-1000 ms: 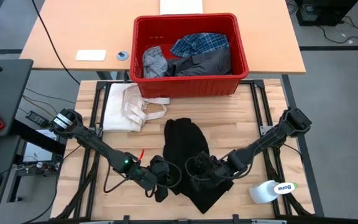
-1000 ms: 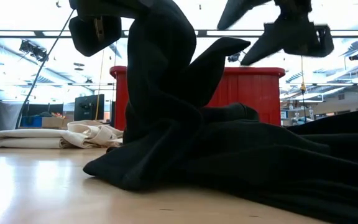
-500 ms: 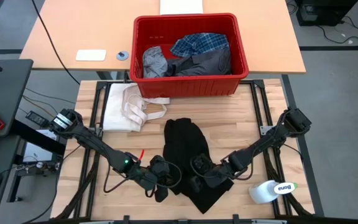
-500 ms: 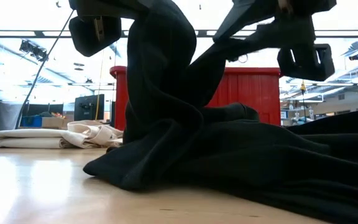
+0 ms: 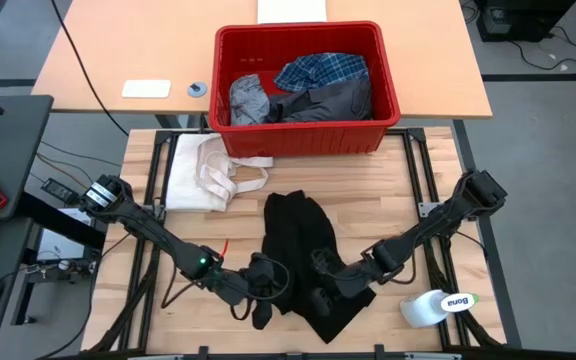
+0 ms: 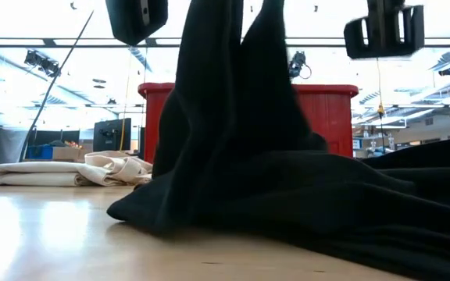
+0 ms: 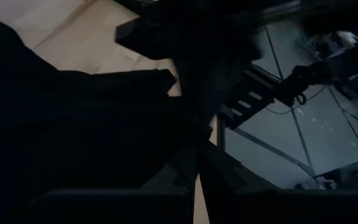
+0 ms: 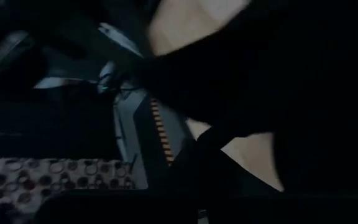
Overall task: Fold Laundry from Bin
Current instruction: Fold the black shirt
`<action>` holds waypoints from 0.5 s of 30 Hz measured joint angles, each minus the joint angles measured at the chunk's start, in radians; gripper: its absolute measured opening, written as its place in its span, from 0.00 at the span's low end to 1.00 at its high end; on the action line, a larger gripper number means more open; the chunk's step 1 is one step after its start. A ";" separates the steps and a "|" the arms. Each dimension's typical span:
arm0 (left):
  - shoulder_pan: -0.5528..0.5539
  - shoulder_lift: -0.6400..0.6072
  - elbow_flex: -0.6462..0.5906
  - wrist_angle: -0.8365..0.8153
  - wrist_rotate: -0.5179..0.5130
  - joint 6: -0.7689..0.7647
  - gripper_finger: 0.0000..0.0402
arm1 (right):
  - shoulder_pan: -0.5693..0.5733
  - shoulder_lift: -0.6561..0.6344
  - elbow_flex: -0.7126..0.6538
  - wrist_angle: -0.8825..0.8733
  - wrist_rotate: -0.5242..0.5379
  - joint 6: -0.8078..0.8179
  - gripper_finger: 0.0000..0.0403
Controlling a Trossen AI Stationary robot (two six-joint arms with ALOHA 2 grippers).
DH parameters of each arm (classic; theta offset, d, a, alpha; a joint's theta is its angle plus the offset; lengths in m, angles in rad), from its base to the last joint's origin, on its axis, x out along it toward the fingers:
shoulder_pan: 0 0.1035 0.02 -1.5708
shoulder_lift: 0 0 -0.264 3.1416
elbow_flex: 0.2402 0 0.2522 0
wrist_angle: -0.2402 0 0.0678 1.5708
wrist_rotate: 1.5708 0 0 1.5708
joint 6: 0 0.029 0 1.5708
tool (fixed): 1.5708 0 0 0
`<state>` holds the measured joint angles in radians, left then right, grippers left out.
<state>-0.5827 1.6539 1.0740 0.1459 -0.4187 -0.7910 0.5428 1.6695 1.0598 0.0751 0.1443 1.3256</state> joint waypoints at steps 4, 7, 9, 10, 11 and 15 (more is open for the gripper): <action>0.011 0.000 0.000 0.001 -0.007 0.009 0.06 | -0.004 -0.006 0.001 -0.001 -0.021 -0.015 0.04; 0.021 0.000 0.000 0.004 -0.007 0.022 0.06 | -0.011 -0.003 0.001 0.009 -0.020 -0.021 0.04; 0.025 0.000 0.000 0.005 -0.007 0.035 0.06 | -0.016 -0.003 0.001 0.025 -0.002 -0.025 0.04; 0.026 0.000 0.000 0.005 -0.007 0.047 0.06 | -0.018 -0.003 0.001 0.037 0.001 -0.025 0.04; 0.026 0.000 0.000 0.005 -0.007 0.055 0.06 | -0.023 -0.003 0.001 0.051 0.000 -0.026 0.04; 0.025 0.000 0.000 0.007 -0.005 0.087 0.06 | -0.035 -0.003 0.001 0.067 0.008 -0.025 0.04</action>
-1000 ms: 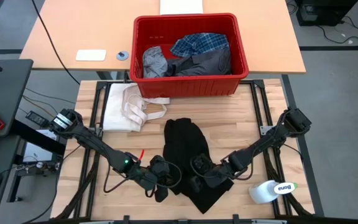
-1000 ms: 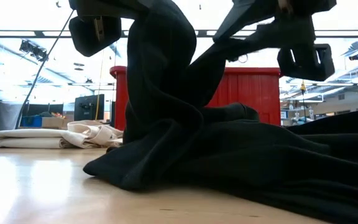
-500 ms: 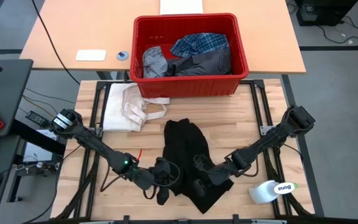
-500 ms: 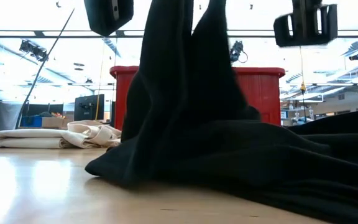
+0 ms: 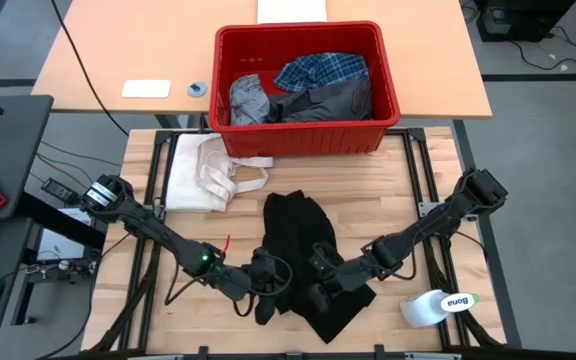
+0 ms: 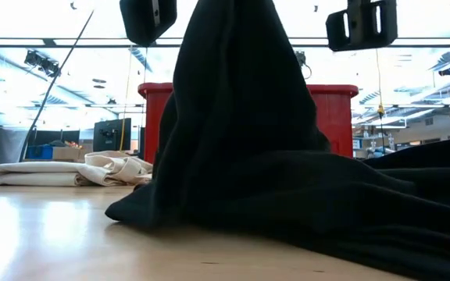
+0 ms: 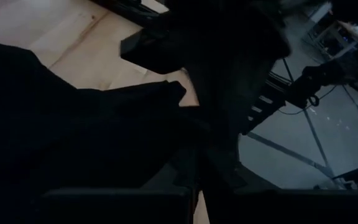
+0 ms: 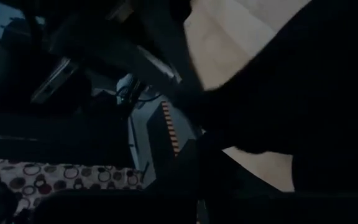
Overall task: Fold Laundry from Bin
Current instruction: Fold the black shirt
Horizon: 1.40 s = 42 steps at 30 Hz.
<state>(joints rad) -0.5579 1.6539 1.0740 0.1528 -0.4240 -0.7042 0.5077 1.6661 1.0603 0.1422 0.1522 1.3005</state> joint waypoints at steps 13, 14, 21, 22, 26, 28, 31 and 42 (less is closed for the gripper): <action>-0.011 0.000 0.000 0.014 -0.001 0.044 0.06 | -0.001 0.000 0.000 0.042 0.034 0.050 0.04; -0.014 0.000 0.000 0.015 -0.002 0.044 0.06 | 0.000 0.000 0.000 0.042 0.040 0.061 0.04; -0.033 0.000 0.000 0.014 -0.003 0.045 0.06 | 0.013 0.000 0.000 0.040 0.096 0.123 0.04; -0.035 0.000 0.000 0.014 0.001 0.046 0.06 | 0.017 0.000 0.000 0.040 0.112 0.131 0.05; -0.037 0.000 0.000 0.016 0.007 0.059 0.06 | 0.020 0.000 0.000 0.006 0.146 0.162 0.06; -0.035 0.000 0.000 0.015 0.006 0.077 0.06 | 0.020 0.001 0.000 0.004 0.154 0.172 0.08; -0.035 0.000 0.000 0.015 -0.002 0.087 0.06 | 0.014 0.001 0.000 0.025 0.113 0.174 0.14; -0.028 0.000 0.000 0.015 -0.008 0.117 0.06 | 0.014 0.001 0.000 0.028 0.093 0.218 0.43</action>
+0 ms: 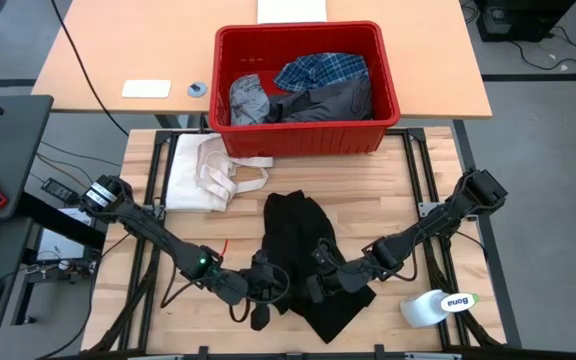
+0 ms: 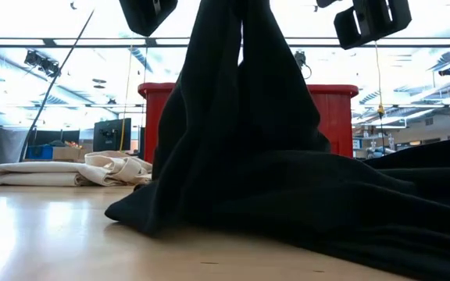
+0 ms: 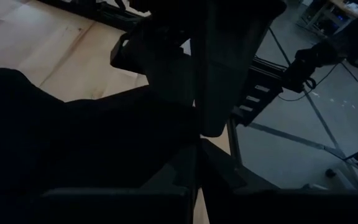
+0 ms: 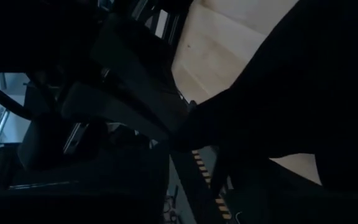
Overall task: Fold Laundry from Bin
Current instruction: Fold the black shirt
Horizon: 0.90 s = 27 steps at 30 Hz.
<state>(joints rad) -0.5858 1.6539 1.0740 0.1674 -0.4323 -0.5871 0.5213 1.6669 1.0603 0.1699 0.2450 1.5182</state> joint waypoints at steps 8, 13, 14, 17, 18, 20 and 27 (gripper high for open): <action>0.000 0.000 0.000 0.001 -0.001 0.000 0.06 | -0.005 0.000 0.000 -0.023 -0.004 0.076 0.47; 0.000 0.000 0.000 -0.001 -0.002 0.019 0.06 | -0.024 0.000 0.000 -0.018 -0.008 0.085 0.46; 0.000 0.000 0.000 0.001 -0.001 0.021 0.06 | -0.027 0.000 0.000 -0.011 -0.007 0.087 0.46; 0.000 0.000 0.000 0.002 -0.001 0.022 0.06 | -0.034 0.000 0.000 0.004 -0.006 0.104 0.46; 0.000 0.000 0.000 0.002 -0.001 0.022 0.06 | -0.035 0.000 0.000 0.009 -0.006 0.106 0.46; 0.000 0.000 0.000 0.002 -0.001 0.022 0.06 | -0.036 0.000 0.000 0.016 -0.001 0.108 0.46; 0.000 0.000 0.000 0.001 -0.001 0.022 0.06 | -0.035 0.000 0.000 -0.024 0.013 0.129 0.42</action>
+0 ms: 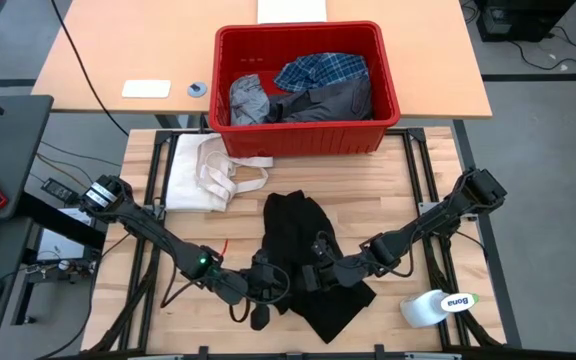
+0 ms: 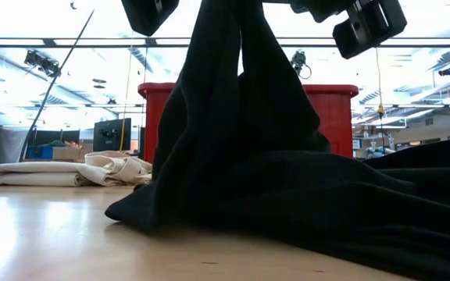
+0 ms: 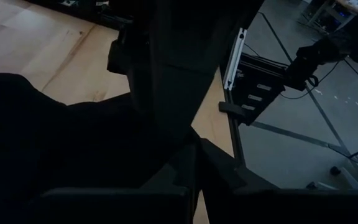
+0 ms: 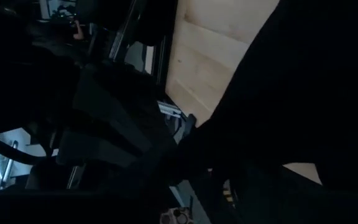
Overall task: Fold Laundry from Bin
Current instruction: Fold the black shirt
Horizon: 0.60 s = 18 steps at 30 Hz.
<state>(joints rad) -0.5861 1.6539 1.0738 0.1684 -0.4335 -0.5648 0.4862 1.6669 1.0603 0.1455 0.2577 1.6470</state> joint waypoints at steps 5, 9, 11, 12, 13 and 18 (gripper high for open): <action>0.000 0.000 0.000 0.000 0.000 0.001 0.06 | 0.000 0.000 0.000 -0.005 0.003 -0.011 0.32; 0.001 0.000 0.000 -0.002 -0.017 0.001 0.06 | 0.000 0.000 0.000 -0.003 0.003 -0.034 0.21; 0.006 0.000 0.000 -0.001 -0.018 0.000 0.06 | 0.000 0.000 0.000 -0.003 0.003 -0.050 0.15; 0.006 0.000 0.000 -0.002 -0.018 -0.002 0.06 | 0.000 0.000 0.000 -0.003 0.005 -0.055 0.12; 0.008 0.000 0.000 -0.002 -0.018 -0.005 0.06 | 0.000 0.000 0.000 -0.002 0.010 -0.062 0.09; 0.013 0.000 0.000 -0.008 -0.017 -0.001 0.11 | 0.000 0.000 0.000 0.003 0.010 -0.092 0.03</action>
<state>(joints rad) -0.5728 1.6539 1.0739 0.1607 -0.4506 -0.5659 0.4862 1.6669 1.0603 0.1482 0.2681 1.5552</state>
